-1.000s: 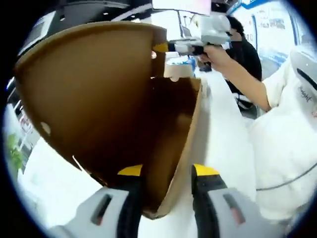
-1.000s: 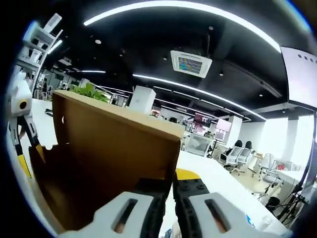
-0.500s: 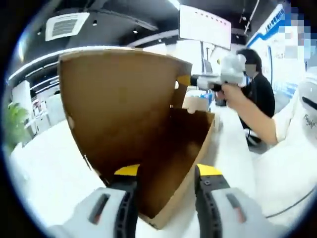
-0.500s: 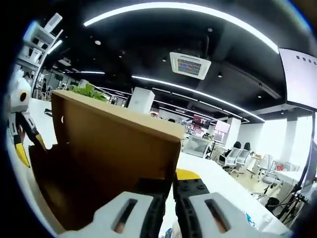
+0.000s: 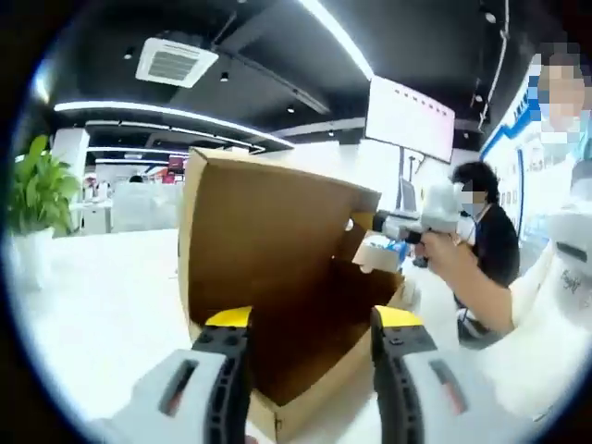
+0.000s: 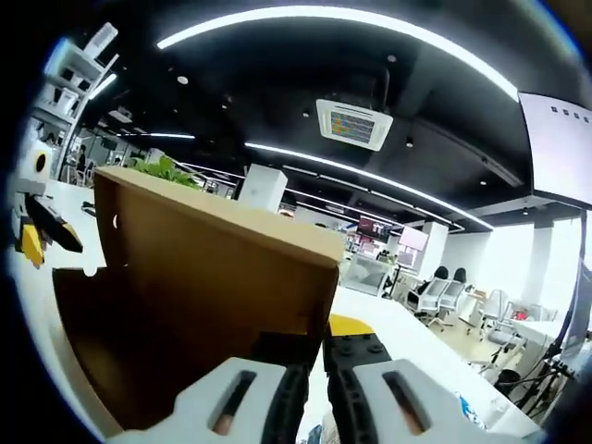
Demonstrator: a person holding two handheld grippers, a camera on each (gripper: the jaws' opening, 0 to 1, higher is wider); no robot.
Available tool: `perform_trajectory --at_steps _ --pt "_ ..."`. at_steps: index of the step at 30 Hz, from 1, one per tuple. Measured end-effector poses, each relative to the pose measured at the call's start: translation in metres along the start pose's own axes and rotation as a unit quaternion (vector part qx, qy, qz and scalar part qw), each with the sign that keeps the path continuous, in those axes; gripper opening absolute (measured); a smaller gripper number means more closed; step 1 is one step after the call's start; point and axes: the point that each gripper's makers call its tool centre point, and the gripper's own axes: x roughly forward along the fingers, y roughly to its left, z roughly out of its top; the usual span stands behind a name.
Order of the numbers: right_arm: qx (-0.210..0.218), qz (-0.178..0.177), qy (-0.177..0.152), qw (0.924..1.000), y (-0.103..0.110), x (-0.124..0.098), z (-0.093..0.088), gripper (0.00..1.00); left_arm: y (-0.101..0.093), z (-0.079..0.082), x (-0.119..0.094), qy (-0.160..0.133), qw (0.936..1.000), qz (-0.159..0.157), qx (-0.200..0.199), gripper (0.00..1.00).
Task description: Operate the shoe box by opening the lid, removing the specified soft item, and placing it in the target area until the item is outside and the box remains undamaged.
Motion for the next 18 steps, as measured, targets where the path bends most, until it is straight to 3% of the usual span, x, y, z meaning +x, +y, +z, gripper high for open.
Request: perform_trajectory --at_steps 7,11,13,15,18 --pt "0.001 0.000 -0.003 1.0000 0.001 -0.003 -0.001 0.01 0.001 0.010 -0.013 -0.006 0.9999 0.016 -0.003 0.66" --pt "-0.002 0.000 -0.004 1.0000 0.002 -0.005 -0.003 0.01 0.002 0.011 -0.019 -0.013 0.9997 0.018 -0.014 0.77" --pt "-0.001 0.000 -0.004 1.0000 0.002 -0.005 -0.003 0.01 0.001 0.008 -0.020 -0.008 0.9998 0.018 -0.009 0.72" --pt "-0.002 0.001 -0.004 1.0000 0.002 -0.006 -0.005 0.01 0.007 0.005 -0.021 0.004 0.9987 0.039 0.032 0.69" --pt "-0.003 0.003 -0.002 1.0000 0.003 -0.006 -0.007 0.01 0.009 0.005 -0.022 0.004 0.9983 0.046 0.035 0.73"
